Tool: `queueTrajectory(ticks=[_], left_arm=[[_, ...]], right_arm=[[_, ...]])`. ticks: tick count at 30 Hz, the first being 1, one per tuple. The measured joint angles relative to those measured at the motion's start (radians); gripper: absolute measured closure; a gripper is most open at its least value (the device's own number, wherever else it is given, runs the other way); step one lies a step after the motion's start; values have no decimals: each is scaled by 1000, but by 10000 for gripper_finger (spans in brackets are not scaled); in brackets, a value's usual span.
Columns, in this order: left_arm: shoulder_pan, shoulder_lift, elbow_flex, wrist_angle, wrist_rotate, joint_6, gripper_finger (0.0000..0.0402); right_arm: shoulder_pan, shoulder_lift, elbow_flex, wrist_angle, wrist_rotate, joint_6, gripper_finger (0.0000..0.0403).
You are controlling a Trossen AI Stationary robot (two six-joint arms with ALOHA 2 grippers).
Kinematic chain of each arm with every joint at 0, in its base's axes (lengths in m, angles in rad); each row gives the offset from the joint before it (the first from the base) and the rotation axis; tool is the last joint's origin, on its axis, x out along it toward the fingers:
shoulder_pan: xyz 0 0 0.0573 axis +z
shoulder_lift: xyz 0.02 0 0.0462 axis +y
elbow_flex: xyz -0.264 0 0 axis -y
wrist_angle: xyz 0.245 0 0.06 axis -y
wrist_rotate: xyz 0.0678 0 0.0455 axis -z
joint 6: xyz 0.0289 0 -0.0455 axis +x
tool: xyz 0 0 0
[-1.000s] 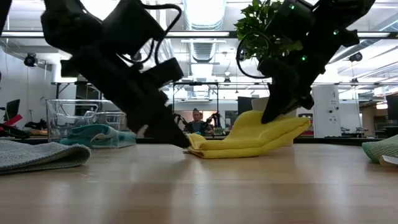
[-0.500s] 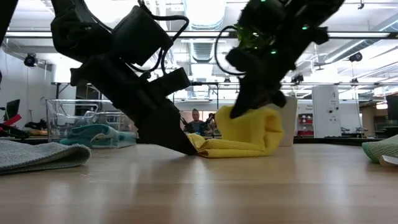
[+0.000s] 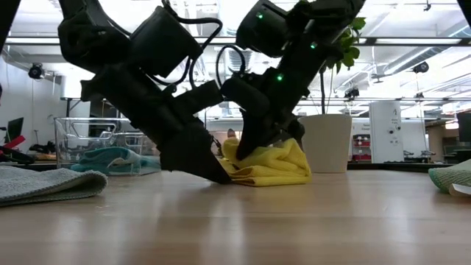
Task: Fold microfiber towels
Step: Fold the yellow microfiber towel
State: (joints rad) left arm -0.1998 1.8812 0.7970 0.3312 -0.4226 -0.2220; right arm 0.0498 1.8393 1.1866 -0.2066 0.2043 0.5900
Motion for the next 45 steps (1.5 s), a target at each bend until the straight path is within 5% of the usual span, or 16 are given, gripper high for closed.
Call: queueTrajectory(ticks=[13, 22, 28, 32, 45], left_arm=[[2, -3, -5, 2, 10, -7, 369], [2, -4, -4, 3, 12, -6, 369], [2, -4, -4, 5, 10, -6, 369], [2, -4, -5, 9, 10, -6, 369], [2, -4, -5, 10, 6, -6, 369]], right_arm=[[0, -43, 12, -8, -15, -28, 255], [27, -160, -29, -137, -21, -146, 220], [68, -196, -125, -66, -21, -163, 242], [84, -186, -191, 134, -21, -144, 274], [84, -81, -231, 373, -24, -138, 391]])
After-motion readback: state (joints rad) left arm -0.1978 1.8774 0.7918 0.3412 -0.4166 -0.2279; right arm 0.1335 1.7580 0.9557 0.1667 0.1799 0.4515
